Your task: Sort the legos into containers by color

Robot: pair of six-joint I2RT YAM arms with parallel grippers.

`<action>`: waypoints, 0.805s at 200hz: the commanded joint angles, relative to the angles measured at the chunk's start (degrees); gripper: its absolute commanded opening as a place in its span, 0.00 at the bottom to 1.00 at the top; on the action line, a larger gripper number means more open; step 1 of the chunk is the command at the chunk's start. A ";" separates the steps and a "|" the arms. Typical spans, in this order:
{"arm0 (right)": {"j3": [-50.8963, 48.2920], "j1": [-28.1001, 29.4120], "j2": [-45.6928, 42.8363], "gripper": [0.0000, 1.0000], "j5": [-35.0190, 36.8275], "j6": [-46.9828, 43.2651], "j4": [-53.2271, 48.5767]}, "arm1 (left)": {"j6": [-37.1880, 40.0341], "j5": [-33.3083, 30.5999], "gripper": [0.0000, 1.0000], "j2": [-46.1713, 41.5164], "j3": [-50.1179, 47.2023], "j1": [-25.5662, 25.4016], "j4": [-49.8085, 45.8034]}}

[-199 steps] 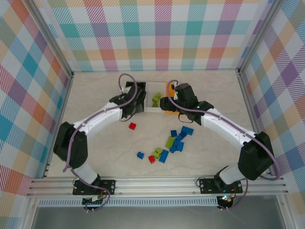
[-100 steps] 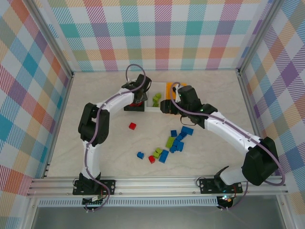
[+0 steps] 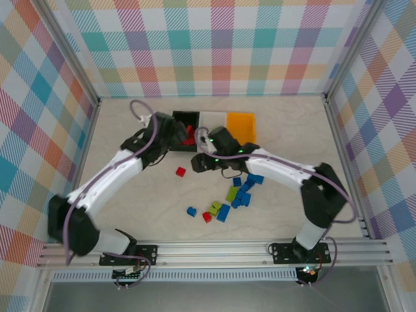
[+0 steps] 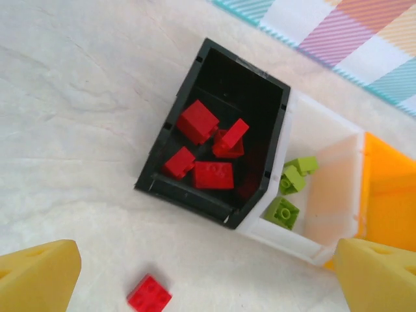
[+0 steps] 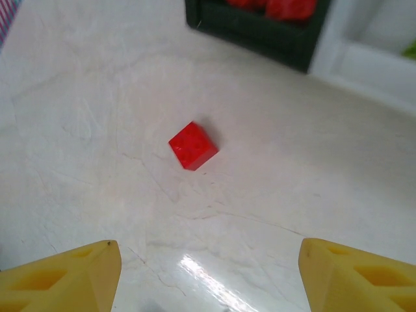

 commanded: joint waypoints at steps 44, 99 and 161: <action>21.45 4.98 22.19 0.73 3.74 -2.06 -6.28 | -3.55 -2.42 1.00 -20.92 -15.16 -0.48 -8.52; 31.82 5.49 31.86 0.70 8.03 -4.47 -11.51 | -4.38 -0.36 1.00 -21.70 -19.02 -0.43 -9.98; 33.56 7.67 35.58 0.64 11.77 -7.91 -14.48 | -4.03 -0.20 1.00 -21.01 -20.02 -0.29 -8.62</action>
